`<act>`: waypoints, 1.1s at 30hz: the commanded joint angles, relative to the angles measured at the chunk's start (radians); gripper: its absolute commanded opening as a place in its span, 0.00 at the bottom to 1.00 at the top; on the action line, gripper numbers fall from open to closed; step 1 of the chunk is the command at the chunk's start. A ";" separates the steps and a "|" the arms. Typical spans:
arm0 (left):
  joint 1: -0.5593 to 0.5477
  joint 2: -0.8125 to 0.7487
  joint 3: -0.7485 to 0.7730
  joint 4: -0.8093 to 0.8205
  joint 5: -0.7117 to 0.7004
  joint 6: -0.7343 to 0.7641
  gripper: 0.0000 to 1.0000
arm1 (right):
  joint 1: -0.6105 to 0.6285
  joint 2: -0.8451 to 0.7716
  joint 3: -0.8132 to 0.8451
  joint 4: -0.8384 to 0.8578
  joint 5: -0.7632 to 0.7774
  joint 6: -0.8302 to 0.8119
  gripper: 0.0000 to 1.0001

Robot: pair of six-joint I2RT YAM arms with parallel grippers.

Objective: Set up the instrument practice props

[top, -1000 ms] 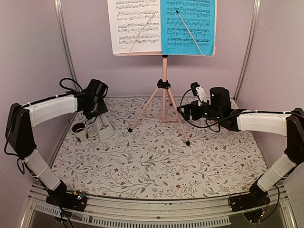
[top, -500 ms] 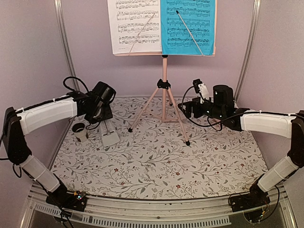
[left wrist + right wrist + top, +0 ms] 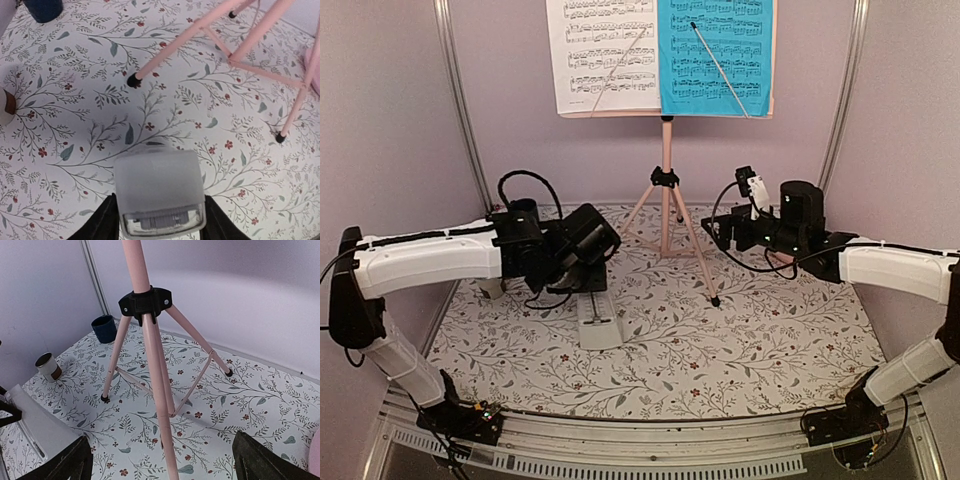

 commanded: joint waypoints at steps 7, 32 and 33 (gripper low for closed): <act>-0.241 0.295 0.345 0.006 -0.070 -0.080 0.26 | 0.000 -0.115 -0.065 -0.023 0.003 0.040 0.99; -0.270 0.120 0.160 0.399 -0.004 0.201 0.99 | 0.003 -0.281 -0.080 -0.213 0.003 0.238 0.99; -0.239 0.073 0.095 0.442 0.031 0.212 0.99 | 0.013 -0.284 -0.076 -0.226 0.010 0.284 0.99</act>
